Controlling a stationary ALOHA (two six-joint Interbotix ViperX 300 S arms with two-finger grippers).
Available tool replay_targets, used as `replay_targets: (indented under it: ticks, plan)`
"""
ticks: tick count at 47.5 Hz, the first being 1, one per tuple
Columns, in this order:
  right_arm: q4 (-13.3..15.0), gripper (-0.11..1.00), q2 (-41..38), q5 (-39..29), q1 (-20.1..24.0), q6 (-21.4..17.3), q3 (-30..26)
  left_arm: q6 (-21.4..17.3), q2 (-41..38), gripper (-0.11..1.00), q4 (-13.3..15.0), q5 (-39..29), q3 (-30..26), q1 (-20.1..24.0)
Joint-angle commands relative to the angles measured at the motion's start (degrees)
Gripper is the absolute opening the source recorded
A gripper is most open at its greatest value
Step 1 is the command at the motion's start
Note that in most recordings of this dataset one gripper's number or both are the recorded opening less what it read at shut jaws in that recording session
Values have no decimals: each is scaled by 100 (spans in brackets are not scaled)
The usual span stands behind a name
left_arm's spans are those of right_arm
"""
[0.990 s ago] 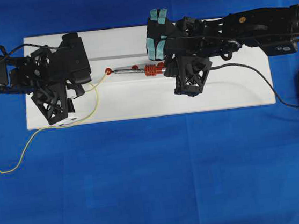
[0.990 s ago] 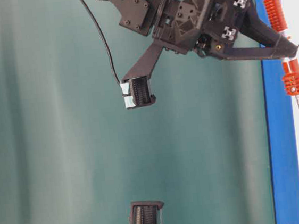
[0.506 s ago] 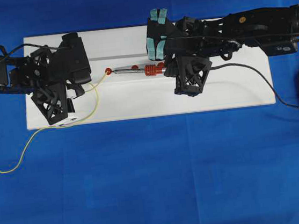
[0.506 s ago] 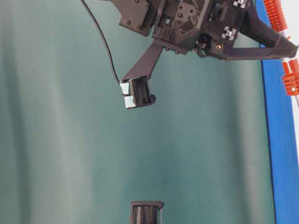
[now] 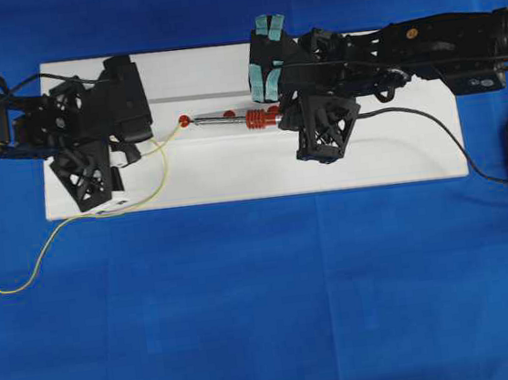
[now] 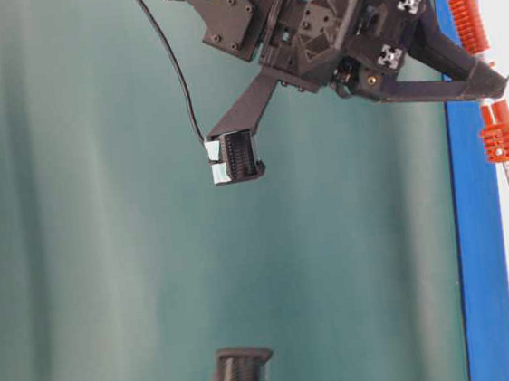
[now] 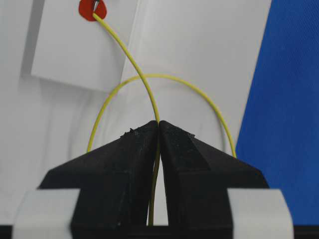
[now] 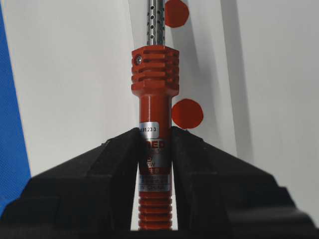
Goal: Touch the tip of the soldering iron to the tip of the solder at the mark.
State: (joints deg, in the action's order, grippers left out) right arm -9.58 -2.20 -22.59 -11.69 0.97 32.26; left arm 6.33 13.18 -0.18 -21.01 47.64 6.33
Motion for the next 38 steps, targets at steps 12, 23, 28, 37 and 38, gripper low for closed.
replay_targets:
  ticks: [12, 23, 28, 37, 38]
  plan:
    - [18, 7, 70, 35, -18, 0, -123, 26, 1310, 3, 0, -1028, -167, -149]
    - [18, 7, 70, 35, -18, 0, -141, 79, 1978, 3, 0, -1204, 44, -229]
    - [18, 7, 70, 35, -18, 0, -149, 158, 2013, 3, 0, -1195, 62, -229]
    - [62, 7, 378, 9, -18, 9, -35, 185, 1907, 3, 0, -1222, 9, -229]
    - [70, 7, 439, 9, -18, 9, 0, 185, 1898, 3, 0, -1230, 9, -229]
